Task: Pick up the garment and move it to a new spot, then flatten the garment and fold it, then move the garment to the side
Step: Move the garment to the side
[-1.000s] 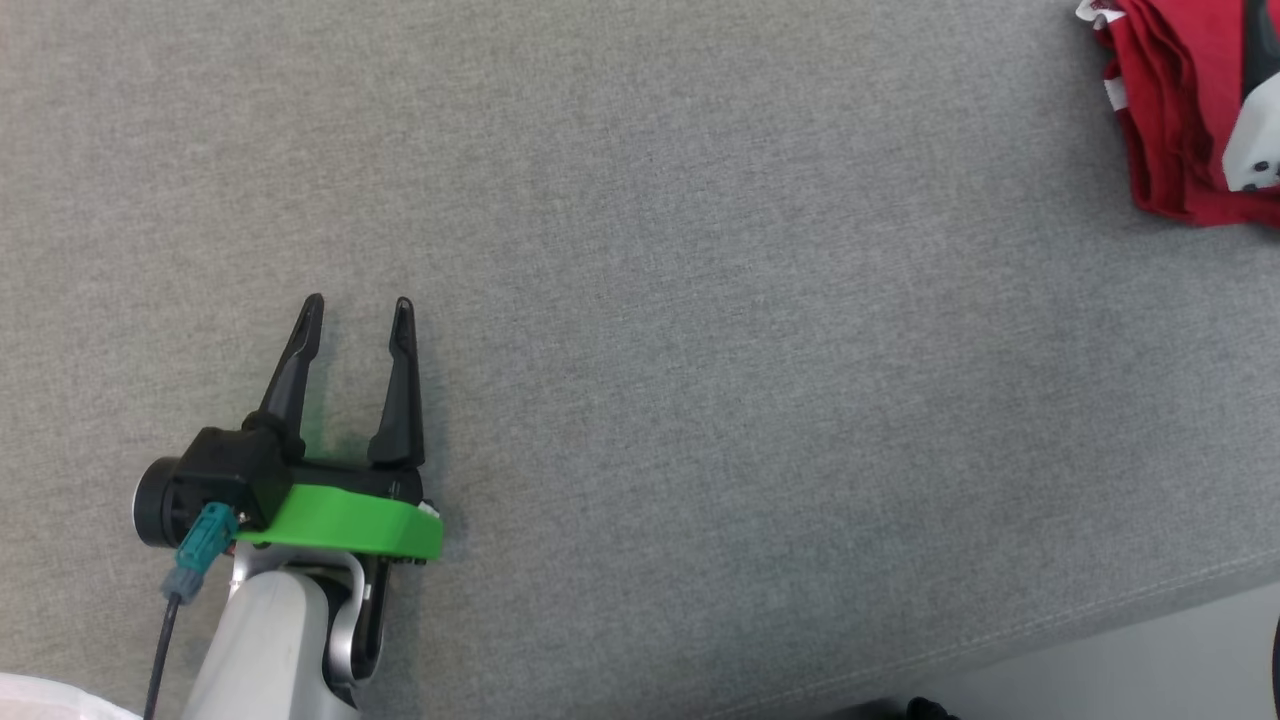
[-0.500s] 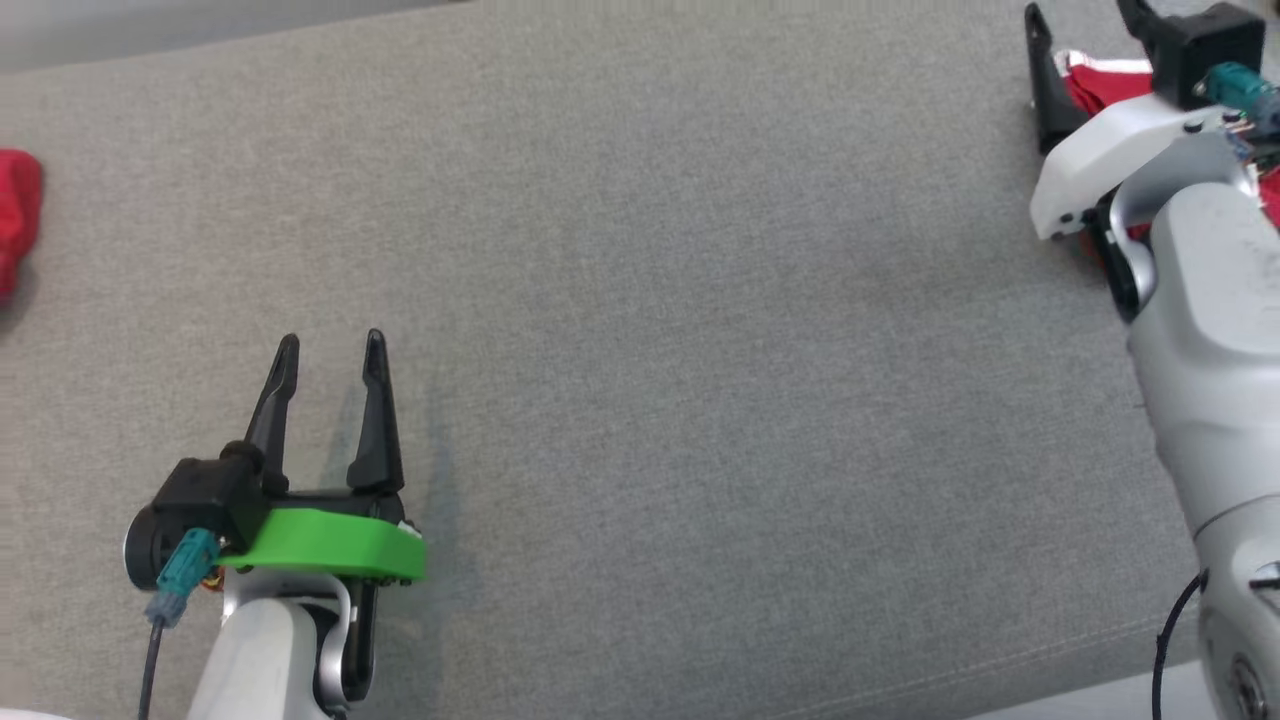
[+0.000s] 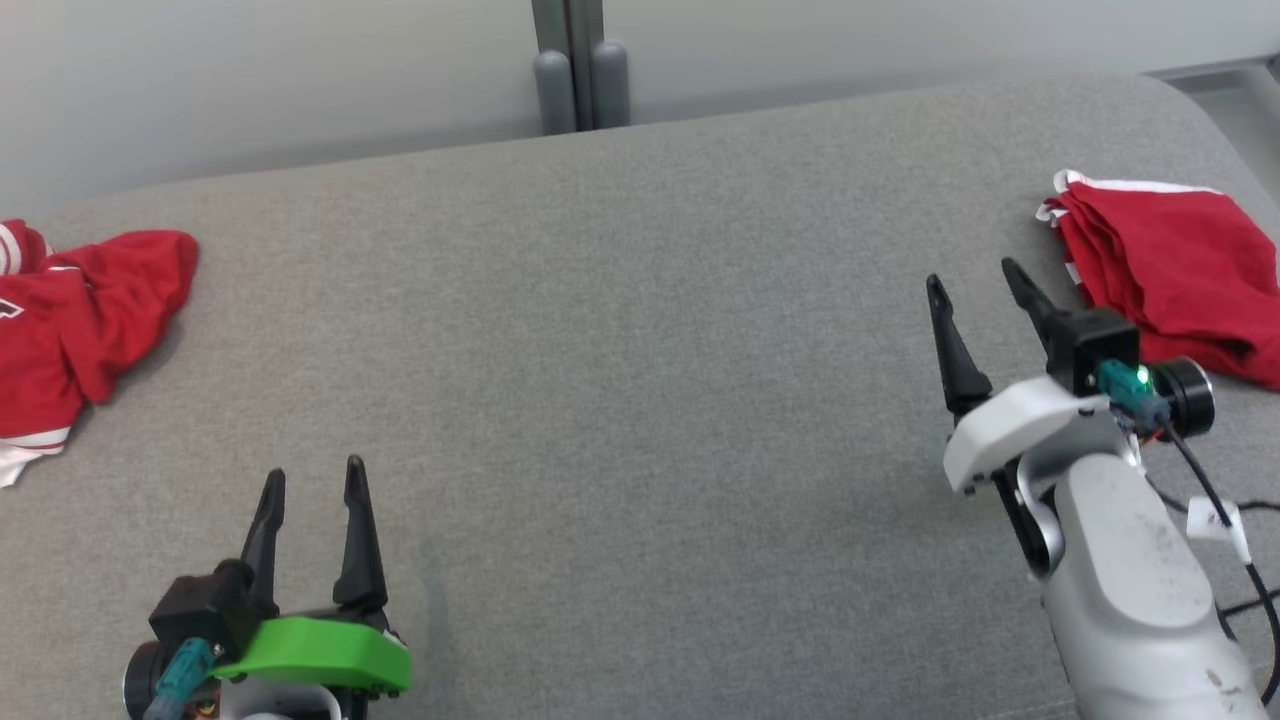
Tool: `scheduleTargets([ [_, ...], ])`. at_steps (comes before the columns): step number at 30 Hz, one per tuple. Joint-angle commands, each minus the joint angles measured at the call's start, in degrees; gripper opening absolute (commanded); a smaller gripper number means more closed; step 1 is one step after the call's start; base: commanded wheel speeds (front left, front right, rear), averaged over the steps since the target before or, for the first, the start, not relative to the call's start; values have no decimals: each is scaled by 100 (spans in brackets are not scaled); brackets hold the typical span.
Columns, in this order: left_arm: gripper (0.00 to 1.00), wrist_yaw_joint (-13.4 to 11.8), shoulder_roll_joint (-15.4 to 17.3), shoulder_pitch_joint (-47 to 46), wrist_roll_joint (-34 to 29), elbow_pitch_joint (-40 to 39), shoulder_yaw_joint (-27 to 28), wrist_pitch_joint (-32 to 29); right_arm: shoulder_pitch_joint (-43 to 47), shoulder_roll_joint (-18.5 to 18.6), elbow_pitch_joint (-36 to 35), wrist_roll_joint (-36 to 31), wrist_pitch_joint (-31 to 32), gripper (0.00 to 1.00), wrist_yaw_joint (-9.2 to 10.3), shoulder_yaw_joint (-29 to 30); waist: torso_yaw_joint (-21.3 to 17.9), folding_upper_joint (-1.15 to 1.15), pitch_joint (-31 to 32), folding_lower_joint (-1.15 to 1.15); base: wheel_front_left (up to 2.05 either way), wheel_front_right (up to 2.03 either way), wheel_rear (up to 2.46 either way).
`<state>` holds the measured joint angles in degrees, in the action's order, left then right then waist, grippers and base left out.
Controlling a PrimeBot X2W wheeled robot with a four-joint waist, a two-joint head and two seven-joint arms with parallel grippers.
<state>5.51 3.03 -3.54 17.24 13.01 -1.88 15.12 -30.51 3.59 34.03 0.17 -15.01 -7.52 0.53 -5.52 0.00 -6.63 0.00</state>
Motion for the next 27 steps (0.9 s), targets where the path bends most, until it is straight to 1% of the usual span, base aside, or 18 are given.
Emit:
scheduleTargets([
  [1, 100, 6, -2, 168, -5, -7, 28, 3, 309, -8, -209, -63, -24, 100, 6, 31, 182, 0, 328, 0, 0, 0, 0],
  [4, 100, 13, -9, 379, 22, -9, 18, 4, 877, -51, -539, -58, -23, 100, 6, 92, 214, 0, 433, 0, 0, 0, 0],
  [8, 100, -38, -10, 609, 126, -38, -72, 3, 1540, -62, -972, 300, -24, 100, 6, -30, 241, 0, 528, 0, 0, 0, 0],
  [14, 100, -110, -10, 804, 264, -55, -264, 3, 2193, -61, -1319, 633, -23, 100, 6, -218, 246, 0, 626, 0, 0, 0, 0],
  [20, 100, -157, -8, 860, 320, -62, -383, 3, 2468, -61, -1502, 799, -23, 100, 6, -348, 237, 0, 660, 0, 0, 0, 0],
  [27, 100, -182, -8, 860, 355, -57, -420, 3, 2492, -62, -1559, 811, -23, 100, 6, -399, 237, 0, 661, 0, 0, 0, 0],
])
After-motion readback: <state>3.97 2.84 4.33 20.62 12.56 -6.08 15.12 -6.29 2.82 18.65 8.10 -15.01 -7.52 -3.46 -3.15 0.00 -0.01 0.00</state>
